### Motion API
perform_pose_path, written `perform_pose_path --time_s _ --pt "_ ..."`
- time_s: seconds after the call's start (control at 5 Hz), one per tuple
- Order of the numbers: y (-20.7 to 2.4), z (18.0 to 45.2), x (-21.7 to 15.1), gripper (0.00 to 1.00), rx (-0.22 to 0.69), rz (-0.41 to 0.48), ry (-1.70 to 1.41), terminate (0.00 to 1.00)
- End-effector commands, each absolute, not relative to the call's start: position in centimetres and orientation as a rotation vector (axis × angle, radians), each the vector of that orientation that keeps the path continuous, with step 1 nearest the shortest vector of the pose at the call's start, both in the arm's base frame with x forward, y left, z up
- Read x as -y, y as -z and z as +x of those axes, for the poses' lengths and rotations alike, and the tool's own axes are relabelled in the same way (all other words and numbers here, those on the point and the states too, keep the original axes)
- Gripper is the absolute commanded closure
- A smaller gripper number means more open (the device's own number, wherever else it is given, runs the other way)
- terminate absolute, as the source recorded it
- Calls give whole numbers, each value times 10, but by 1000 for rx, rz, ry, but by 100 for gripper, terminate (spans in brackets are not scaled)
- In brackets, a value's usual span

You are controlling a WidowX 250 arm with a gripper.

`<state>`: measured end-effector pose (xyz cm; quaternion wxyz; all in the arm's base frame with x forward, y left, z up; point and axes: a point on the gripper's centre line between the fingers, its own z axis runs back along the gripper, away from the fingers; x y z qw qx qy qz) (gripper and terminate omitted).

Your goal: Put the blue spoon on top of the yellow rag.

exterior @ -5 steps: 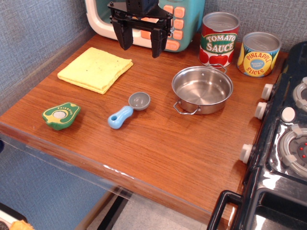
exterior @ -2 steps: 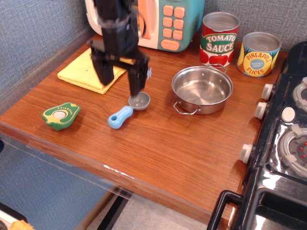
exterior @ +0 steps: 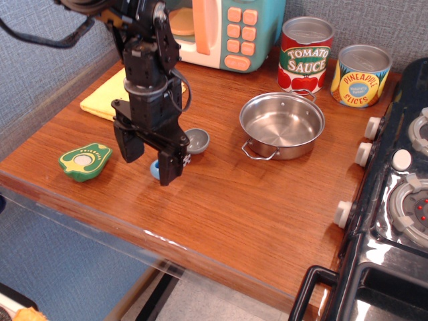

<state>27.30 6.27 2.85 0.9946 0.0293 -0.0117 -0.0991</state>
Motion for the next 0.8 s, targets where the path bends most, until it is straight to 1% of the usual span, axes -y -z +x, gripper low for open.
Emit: perform_pose_path --time_s 0.0,0.2,0.4,0.6 --pt "-26 294 -66 0 65 40 212 0" --pt "-23 303 -69 0 72 30 190 0" --pt "-22 305 -72 100 77 22 176 0" --pt "-26 302 -70 100 81 23 184 0"
